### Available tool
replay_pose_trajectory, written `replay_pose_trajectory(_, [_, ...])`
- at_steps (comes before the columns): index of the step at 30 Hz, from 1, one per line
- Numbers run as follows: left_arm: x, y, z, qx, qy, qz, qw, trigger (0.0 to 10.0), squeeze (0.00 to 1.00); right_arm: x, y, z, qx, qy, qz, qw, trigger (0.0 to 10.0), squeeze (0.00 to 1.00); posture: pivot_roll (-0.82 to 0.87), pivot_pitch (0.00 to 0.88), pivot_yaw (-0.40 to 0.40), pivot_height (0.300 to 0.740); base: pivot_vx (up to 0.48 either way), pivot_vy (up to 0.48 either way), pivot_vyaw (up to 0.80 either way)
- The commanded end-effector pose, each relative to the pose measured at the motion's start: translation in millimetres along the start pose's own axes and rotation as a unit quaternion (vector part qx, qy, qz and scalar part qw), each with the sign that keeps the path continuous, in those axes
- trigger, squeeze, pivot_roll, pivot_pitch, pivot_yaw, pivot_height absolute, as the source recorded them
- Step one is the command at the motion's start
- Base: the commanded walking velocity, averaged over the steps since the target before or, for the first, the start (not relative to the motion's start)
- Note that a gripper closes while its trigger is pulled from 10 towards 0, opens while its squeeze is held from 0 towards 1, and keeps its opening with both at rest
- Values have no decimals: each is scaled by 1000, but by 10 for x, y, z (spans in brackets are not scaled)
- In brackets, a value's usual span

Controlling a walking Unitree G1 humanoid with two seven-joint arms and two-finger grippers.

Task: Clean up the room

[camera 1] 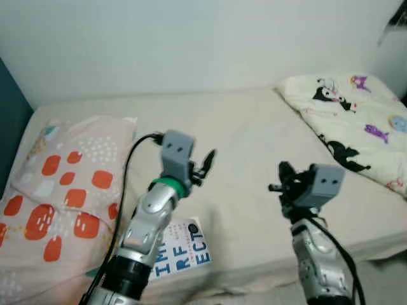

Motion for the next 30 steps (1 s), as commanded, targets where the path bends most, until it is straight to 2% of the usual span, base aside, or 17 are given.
replay_pose_trajectory(1, [-24,29,-99,18,-2,0,1000,10000,0,-73,45,-95,19,0,-10,1000,10000,0,-76,9,21,740,0,0,-481])
replay_pose_trajectory(12, [-9,34,-94,15,-1,3,1000,10000,0,47,44,-165,31,-12,13,999,10000,0,-74,8,19,740,0,0,-44])
replay_pose_trajectory(24, [-15,52,-115,15,-9,1,1000,10000,0,66,42,-167,31,-12,20,999,10000,0,-71,10,22,740,0,0,0])
replay_pose_trajectory(30, [109,135,-254,27,-35,19,999,10000,0,231,-16,-224,40,-2,53,998,10000,0,-25,4,-4,740,0,0,0])
Point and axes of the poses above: a point about 5 cm out from each wrist's last joint towards the gripper, its own y axis pointing back from the gripper into the wrist, its own z axis along the axis of the wrist's last joint, x = y × z, the point moved 5 cm from there along -y, pointing out of the wrist towards the gripper, and after that the axes turned 12 degrees about -y, right-handed, at the moved point
